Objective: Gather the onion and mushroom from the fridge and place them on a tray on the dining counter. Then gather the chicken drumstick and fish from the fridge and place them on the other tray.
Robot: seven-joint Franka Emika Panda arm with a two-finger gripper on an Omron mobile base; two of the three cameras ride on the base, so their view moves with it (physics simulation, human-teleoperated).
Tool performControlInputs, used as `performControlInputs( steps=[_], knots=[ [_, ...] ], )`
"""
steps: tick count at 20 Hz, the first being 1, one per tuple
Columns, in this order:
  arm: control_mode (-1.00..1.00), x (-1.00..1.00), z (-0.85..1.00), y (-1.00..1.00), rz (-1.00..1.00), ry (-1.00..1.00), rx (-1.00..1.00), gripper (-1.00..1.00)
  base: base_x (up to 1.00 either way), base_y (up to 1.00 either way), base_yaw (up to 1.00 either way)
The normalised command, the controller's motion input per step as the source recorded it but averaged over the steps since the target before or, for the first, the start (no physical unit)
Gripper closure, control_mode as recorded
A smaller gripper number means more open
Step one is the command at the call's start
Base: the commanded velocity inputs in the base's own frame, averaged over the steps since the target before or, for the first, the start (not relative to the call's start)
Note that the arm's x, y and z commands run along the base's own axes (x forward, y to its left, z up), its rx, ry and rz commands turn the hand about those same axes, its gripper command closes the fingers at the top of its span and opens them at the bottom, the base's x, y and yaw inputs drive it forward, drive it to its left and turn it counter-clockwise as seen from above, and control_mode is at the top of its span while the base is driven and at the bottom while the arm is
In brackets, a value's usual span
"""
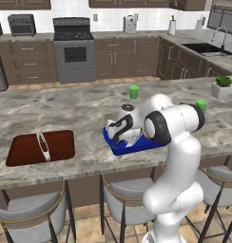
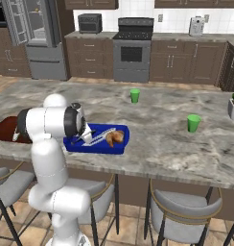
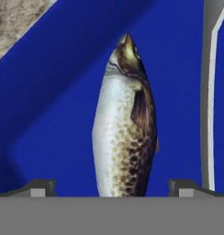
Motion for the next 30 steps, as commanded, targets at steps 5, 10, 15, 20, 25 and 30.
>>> performControlInputs(
  steps=[5,10,15,20,25,30],
  knots=[
    [-1.0,-0.39,0.28,-0.02,0.0,-0.09,0.0,-1.0,0.0,0.0,0.0],
    [-1.0,-0.38,0.45,-0.04,0.0,-0.1,0.0,-1.0,0.0,0.0,0.0],
    [-1.0,-0.43,0.58,-0.08,0.01,-0.11,0.0,-1.0,0.0,0.0,0.0],
    [-1.0,-0.58,0.77,-0.01,0.06,-0.09,0.0,-1.0,0.0,0.0,0.0],
    [-1.0,-0.67,0.85,0.0,0.08,-0.01,0.0,-1.0,0.0,0.0,0.0],
    [-1.0,-0.77,0.84,0.0,0.07,0.01,0.0,-1.0,0.0,0.0,0.0]
  ],
)
